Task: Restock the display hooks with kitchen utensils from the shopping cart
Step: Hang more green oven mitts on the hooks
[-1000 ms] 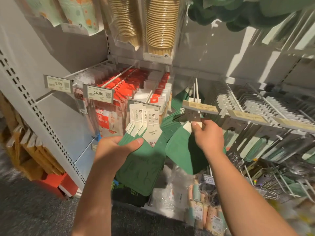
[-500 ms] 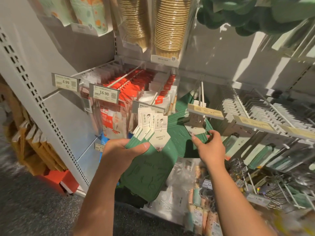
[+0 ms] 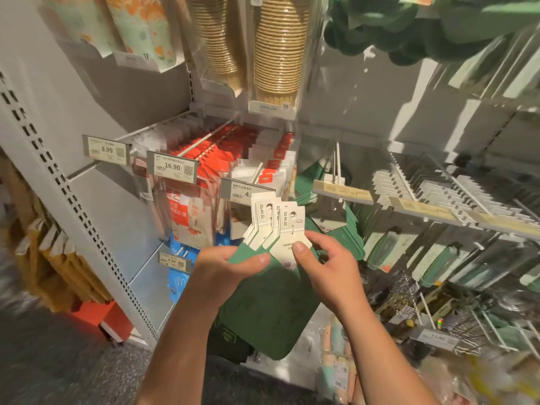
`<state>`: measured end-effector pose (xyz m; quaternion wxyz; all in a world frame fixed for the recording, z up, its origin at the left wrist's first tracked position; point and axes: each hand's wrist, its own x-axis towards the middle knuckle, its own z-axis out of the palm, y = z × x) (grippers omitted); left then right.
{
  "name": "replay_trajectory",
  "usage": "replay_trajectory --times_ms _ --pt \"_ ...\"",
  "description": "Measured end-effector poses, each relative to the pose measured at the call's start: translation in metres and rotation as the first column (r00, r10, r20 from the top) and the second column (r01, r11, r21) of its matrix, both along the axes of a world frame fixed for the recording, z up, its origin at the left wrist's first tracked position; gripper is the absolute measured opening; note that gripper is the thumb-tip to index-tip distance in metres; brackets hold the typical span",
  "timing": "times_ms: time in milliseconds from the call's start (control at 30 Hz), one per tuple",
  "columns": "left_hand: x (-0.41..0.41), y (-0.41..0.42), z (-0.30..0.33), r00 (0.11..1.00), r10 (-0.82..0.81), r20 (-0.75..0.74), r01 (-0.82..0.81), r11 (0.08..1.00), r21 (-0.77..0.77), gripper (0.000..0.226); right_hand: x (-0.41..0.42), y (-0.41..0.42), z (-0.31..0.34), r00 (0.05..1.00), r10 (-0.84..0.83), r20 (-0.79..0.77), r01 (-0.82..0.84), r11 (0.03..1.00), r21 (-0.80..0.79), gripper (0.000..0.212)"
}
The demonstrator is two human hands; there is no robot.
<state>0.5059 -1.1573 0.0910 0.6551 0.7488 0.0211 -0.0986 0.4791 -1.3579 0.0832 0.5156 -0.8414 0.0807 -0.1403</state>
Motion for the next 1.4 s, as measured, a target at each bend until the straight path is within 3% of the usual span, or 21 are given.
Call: replay_trajectory --times_ms 100,333,467,700,867,1100,1400 --pt "-0.004 -0.003 -0.002 1.0 0.004 0.031 -0.003 0.999 -0.035 0.065 -0.003 0.004 -0.001 1.0 0.009 0.03 -0.009 1.0 -0.019 0.032" --pt "-0.011 -0.004 0.001 1.0 0.016 -0.019 -0.019 0.985 -0.171 0.019 -0.007 0.015 -0.003 0.968 -0.109 0.225 0.102 0.994 0.046 0.038" --pt "-0.015 -0.004 0.004 0.998 0.025 -0.065 -0.038 0.976 -0.216 0.017 -0.009 0.02 -0.002 0.959 -0.162 0.233 0.151 0.986 0.066 0.035" --pt "-0.018 -0.003 0.007 0.99 0.018 -0.139 -0.061 0.948 -0.311 0.021 -0.01 0.028 -0.008 0.912 -0.222 0.346 0.261 0.963 -0.071 0.03" --pt "-0.015 -0.005 0.005 0.997 0.04 -0.059 -0.055 0.959 -0.277 0.017 -0.013 0.024 -0.004 0.966 -0.172 0.191 0.173 0.985 0.01 0.027" --pt "-0.004 0.014 0.004 0.993 0.108 -0.054 -0.118 0.959 -0.257 0.013 -0.001 -0.014 -0.012 0.975 -0.207 0.083 0.214 0.973 -0.086 0.018" --pt "0.0 0.022 0.009 0.988 0.151 -0.021 -0.152 0.971 -0.183 0.014 0.018 -0.039 -0.013 0.924 -0.368 0.102 0.38 0.914 -0.142 0.016"
